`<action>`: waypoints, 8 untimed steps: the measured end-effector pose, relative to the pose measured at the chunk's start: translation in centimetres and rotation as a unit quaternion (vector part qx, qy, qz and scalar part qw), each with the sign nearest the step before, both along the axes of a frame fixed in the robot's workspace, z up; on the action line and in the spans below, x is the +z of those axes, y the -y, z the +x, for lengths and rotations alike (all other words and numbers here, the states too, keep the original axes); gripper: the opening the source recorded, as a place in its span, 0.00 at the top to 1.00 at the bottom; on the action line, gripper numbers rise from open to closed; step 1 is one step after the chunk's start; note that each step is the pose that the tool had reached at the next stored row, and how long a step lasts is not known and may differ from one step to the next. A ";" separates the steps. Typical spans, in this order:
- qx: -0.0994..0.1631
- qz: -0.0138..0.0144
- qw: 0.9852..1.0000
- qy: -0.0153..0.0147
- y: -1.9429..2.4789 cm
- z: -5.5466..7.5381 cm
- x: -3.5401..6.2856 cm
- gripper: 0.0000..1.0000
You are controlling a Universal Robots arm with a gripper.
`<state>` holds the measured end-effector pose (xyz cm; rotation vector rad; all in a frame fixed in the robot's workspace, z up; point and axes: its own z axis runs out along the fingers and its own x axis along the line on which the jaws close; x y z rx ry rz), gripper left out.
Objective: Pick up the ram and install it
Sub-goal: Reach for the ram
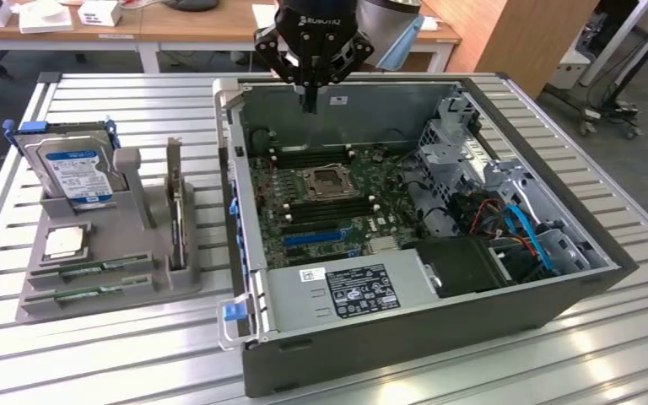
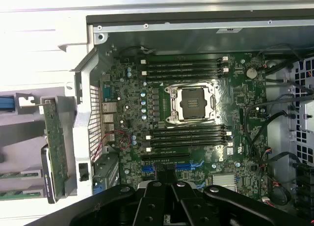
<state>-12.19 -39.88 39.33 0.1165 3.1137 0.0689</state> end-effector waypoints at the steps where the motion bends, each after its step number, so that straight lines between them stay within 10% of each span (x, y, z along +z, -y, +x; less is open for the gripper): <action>1: 0.000 0.000 1.000 0.000 0.00 0.0 0.00 0.90; 8: 0.000 0.000 1.000 0.000 0.00 -0.5 0.00 0.90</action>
